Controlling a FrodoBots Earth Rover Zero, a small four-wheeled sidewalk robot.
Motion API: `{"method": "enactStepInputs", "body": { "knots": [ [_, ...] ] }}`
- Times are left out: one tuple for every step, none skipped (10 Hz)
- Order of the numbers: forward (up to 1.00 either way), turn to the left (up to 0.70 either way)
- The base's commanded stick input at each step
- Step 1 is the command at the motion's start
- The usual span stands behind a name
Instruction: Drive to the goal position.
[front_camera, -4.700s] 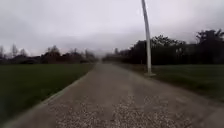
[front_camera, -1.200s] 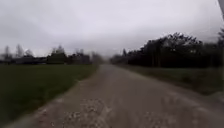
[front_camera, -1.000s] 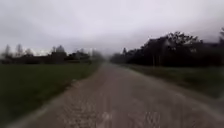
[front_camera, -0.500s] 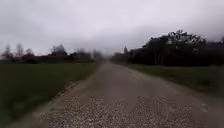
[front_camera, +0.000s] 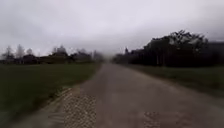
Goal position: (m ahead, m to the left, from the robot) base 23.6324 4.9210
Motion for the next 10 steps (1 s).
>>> {"method": "enactStepInputs", "body": {
  "knots": [
    [0.85, -0.02],
    [0.85, -0.23],
    [0.85, -0.19],
    [0.85, -0.16],
    [0.85, -0.09],
    [0.85, -0.02],
    [0.85, 0.0],
    [0.85, 0.0],
    [0.85, 0.0],
    [0.85, 0.0]
  ]
}}
